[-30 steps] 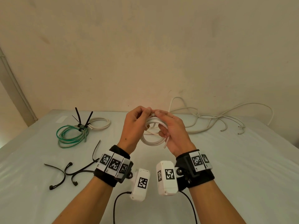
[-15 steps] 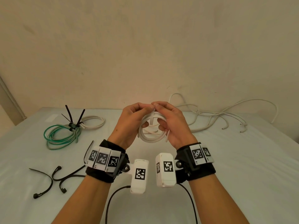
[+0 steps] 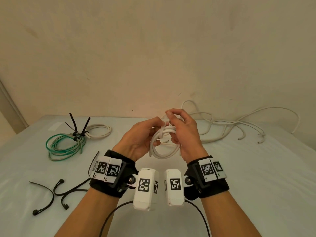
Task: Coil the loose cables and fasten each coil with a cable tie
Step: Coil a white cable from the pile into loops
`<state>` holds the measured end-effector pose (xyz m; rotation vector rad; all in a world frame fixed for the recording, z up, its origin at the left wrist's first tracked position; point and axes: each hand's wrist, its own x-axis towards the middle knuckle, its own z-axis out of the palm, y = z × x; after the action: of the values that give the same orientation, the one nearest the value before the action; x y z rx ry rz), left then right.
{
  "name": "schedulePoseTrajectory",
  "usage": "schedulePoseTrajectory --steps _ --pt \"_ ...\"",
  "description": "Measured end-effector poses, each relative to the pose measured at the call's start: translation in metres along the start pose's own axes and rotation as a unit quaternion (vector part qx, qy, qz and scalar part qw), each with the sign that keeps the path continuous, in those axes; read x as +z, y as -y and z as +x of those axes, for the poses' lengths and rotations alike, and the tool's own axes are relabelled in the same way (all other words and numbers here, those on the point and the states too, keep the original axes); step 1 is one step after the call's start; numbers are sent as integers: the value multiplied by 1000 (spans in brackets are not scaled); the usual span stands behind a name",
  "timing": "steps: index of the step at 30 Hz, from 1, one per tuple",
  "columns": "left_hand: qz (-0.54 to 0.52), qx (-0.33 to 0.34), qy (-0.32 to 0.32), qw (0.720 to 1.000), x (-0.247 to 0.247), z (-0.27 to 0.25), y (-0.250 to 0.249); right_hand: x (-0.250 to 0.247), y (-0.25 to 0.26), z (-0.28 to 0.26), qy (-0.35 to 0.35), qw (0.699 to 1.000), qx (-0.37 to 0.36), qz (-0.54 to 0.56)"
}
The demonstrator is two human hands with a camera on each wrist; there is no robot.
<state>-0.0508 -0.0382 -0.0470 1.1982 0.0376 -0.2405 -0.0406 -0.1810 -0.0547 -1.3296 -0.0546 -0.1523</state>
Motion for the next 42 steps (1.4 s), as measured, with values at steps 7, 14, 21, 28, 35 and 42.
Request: schedulePoseTrajectory --steps 7,14,21,28,35,42 --pt "-53 17 -1 998 -3 -2 -3 -2 -1 2 44 996 45 -66" --pt "-71 -4 -49 996 -8 -2 0 0 -1 -3 123 985 4 -120" --pt "-82 -28 -22 996 -11 -4 -5 -1 1 -7 136 982 -32 -125" --pt "-30 49 -98 994 -15 -2 -7 7 -1 -12 159 975 -1 -155" --pt "-97 60 -99 989 -23 1 -9 8 2 -14 219 964 28 -149" --pt "-29 46 -79 995 -15 -7 -7 2 0 -11 191 972 48 -126"
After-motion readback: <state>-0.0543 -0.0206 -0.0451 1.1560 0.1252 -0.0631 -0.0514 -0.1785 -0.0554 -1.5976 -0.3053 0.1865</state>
